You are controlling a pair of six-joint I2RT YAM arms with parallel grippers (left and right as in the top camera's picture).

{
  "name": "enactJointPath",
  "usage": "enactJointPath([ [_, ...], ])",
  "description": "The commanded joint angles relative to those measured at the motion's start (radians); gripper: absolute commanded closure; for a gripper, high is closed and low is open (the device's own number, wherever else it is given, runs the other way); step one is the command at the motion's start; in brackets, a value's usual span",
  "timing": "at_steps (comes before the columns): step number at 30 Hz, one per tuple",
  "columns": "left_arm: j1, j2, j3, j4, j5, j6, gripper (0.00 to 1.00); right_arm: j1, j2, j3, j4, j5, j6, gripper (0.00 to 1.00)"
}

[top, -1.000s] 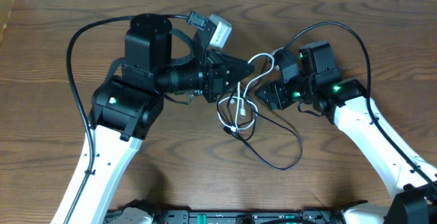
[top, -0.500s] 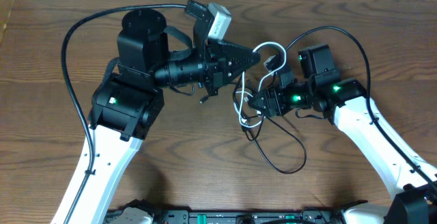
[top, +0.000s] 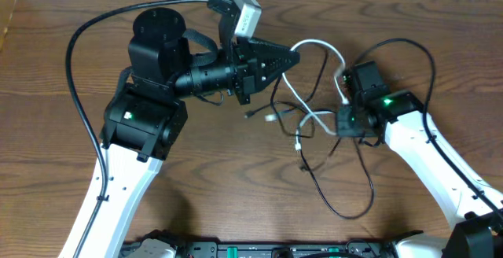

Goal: Untangle cables

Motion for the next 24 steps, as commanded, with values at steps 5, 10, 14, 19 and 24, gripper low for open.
enactJointPath([
  [5,0.097,-0.017,0.015,-0.045,0.009,-0.013,0.92,-0.098,0.001,0.005,-0.004,0.215,0.145,0.5],
  [10,0.164,-0.017,0.015,-0.052,0.008,-0.004,0.92,-0.172,0.001,0.005,-0.024,0.212,0.179,0.55],
  [14,0.225,-0.015,0.014,-0.062,-0.009,0.013,0.92,-0.224,0.001,0.005,-0.028,0.168,0.189,0.55],
  [19,0.244,-0.007,0.008,-0.15,-0.095,0.027,0.92,-0.247,0.001,0.005,0.047,-0.083,0.038,0.58],
  [24,0.243,0.016,-0.003,-0.273,-0.163,0.064,0.45,-0.246,0.001,0.005,0.128,-0.451,-0.202,0.55],
])
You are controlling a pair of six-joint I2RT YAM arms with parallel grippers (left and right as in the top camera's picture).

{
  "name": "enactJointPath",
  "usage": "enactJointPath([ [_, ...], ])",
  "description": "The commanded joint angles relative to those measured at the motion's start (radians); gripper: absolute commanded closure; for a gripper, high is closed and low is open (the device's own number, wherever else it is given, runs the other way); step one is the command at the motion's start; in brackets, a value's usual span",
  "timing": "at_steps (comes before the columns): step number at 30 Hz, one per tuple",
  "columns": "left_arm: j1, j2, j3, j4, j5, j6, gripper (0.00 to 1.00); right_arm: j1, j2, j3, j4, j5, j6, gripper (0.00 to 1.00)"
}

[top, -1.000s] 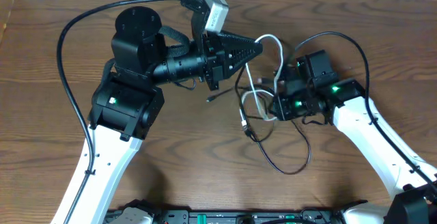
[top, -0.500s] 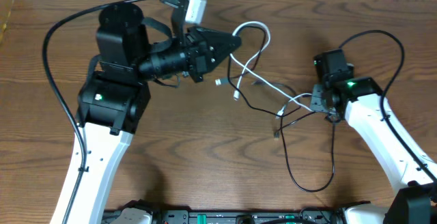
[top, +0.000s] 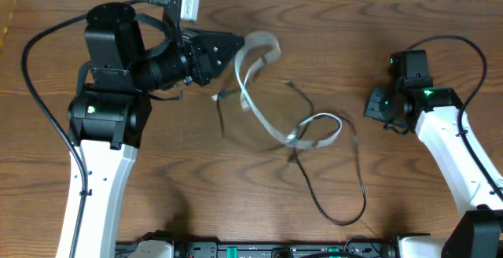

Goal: Untangle cables

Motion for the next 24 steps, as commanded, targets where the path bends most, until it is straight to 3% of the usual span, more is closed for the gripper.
enactJointPath([
  [1,0.002,0.021,-0.003,-0.08,-0.11,0.038,0.37,-0.001,0.001,0.005,0.012,-0.339,-0.21,0.54],
  [5,0.001,0.049,-0.004,-0.198,-0.248,0.08,0.2,-0.001,0.001,0.005,-0.001,-0.378,-0.231,0.53],
  [7,0.002,0.064,-0.004,-0.236,-0.283,0.08,0.17,-0.002,0.001,0.005,-0.01,-0.378,-0.231,0.53],
  [16,-0.082,0.124,-0.004,-0.382,-0.298,0.136,0.16,-0.001,0.001,0.005,-0.085,-0.374,-0.246,0.49],
  [24,-0.237,0.236,-0.004,-0.546,-0.519,0.152,0.16,0.004,0.001,-0.019,-0.194,-0.374,-0.254,0.46],
])
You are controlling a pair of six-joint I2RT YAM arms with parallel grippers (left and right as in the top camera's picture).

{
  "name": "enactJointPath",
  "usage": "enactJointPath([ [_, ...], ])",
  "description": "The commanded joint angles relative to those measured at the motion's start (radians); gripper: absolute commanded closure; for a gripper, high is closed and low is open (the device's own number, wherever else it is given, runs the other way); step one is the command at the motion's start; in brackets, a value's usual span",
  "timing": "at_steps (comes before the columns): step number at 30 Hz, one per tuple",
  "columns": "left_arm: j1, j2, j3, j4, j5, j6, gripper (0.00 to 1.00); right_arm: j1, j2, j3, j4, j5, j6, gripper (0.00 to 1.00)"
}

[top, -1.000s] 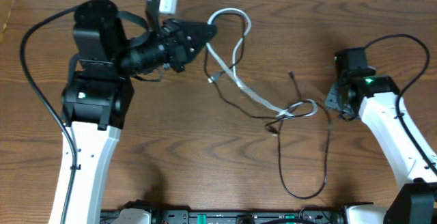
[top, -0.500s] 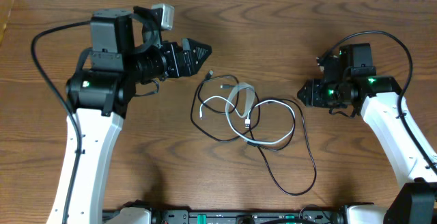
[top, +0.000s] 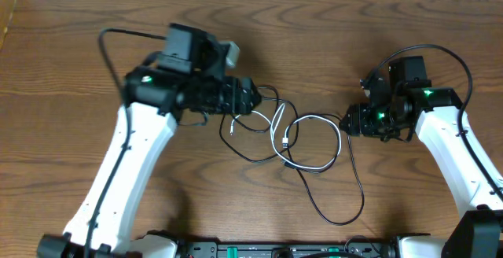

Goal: Untangle cables

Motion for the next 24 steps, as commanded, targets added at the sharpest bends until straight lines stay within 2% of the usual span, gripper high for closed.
enactJointPath([
  [1,-0.058,0.068,-0.003,-0.035,-0.108,0.024,0.16,0.01,0.001,-0.031,-0.01,-0.013,-0.034,0.46],
  [6,-0.131,0.153,-0.003,-0.04,-0.109,0.024,0.16,0.049,0.001,-0.124,0.086,0.023,-0.039,0.46],
  [12,-0.188,0.247,-0.003,-0.023,-0.108,0.024,0.16,0.082,0.001,-0.25,0.304,0.024,-0.039,0.48],
  [14,-0.201,0.276,-0.003,-0.014,-0.108,0.024,0.16,0.087,0.001,-0.287,0.37,0.024,-0.039,0.54],
  [15,-0.209,0.289,-0.003,-0.01,-0.108,0.024,0.16,0.088,0.001,-0.305,0.401,0.024,-0.038,0.62],
  [16,-0.216,0.302,-0.003,-0.003,-0.108,0.024,0.16,0.089,0.001,-0.312,0.414,0.024,-0.038,0.76],
  [18,-0.228,0.325,-0.003,0.009,-0.109,0.024,0.16,0.089,0.001,-0.312,0.416,0.023,-0.038,0.91],
  [21,-0.244,0.361,-0.003,0.032,-0.132,0.024,0.16,0.088,-0.002,-0.287,0.409,0.024,-0.039,0.99],
  [24,-0.248,0.385,-0.003,0.034,-0.15,0.024,0.16,0.067,-0.002,-0.21,0.37,0.032,-0.039,0.99],
])
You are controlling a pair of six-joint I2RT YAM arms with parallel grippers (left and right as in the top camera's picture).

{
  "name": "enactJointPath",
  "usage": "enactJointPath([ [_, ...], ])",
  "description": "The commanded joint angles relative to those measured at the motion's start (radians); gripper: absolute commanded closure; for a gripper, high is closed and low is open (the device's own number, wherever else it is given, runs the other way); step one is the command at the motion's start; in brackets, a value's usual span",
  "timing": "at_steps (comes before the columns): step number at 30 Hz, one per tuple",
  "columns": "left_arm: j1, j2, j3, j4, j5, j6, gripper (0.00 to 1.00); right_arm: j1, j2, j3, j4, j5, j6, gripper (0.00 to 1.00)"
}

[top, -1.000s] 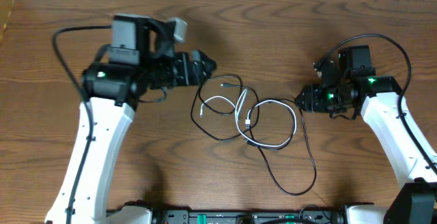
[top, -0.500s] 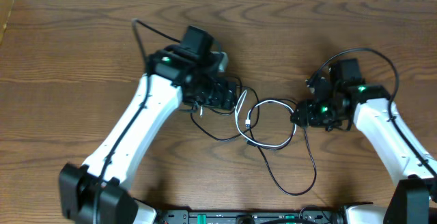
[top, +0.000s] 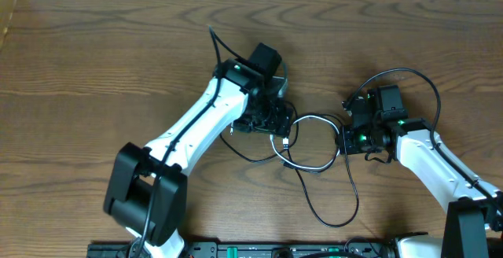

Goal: Untangle cables

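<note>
A white cable (top: 314, 118) lies in a loop at the table's centre, crossed by a thin black cable (top: 357, 199) that trails toward the front edge in a long loop. My left gripper (top: 279, 123) is down on the left side of the tangle, beside a white connector (top: 284, 141). My right gripper (top: 343, 136) sits at the loop's right edge, touching or nearly touching both cables. From above, the fingers of both are hidden by the wrists, so their state does not show.
The brown wooden table (top: 94, 69) bears the tangle. A second stretch of black cable (top: 250, 154) curls just left of the white loop. The right arm's own black lead (top: 409, 73) arches behind its wrist. The left arm stretches from the front left corner to the centre.
My left gripper has moved right and slightly forward, from left of the tangle onto its left side. The right gripper has shifted a little forward and left, to the white loop's edge. The cables lie much as before.
First my left gripper held the white cable up at the back centre while the right gripper sat at the tangle's right. Then the left held the cable lifted further left and the right stood clear. Later the cables lay flat between both grippers, which now meet the loop.
</note>
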Motion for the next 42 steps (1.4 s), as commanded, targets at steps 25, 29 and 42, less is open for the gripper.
enactJointPath([
  [25,-0.006,0.054,-0.004,0.034,-0.035,0.017,0.16,-0.14,-0.011,1.112,-0.462,0.552,-0.097,0.99],
  [29,-0.006,0.054,-0.004,0.034,-0.035,0.017,0.16,-0.141,-0.016,1.187,-0.43,0.569,-0.096,0.99],
  [42,-0.006,0.054,-0.004,0.034,-0.035,0.017,0.16,-0.142,-0.04,1.313,-0.184,0.465,-0.021,0.99],
])
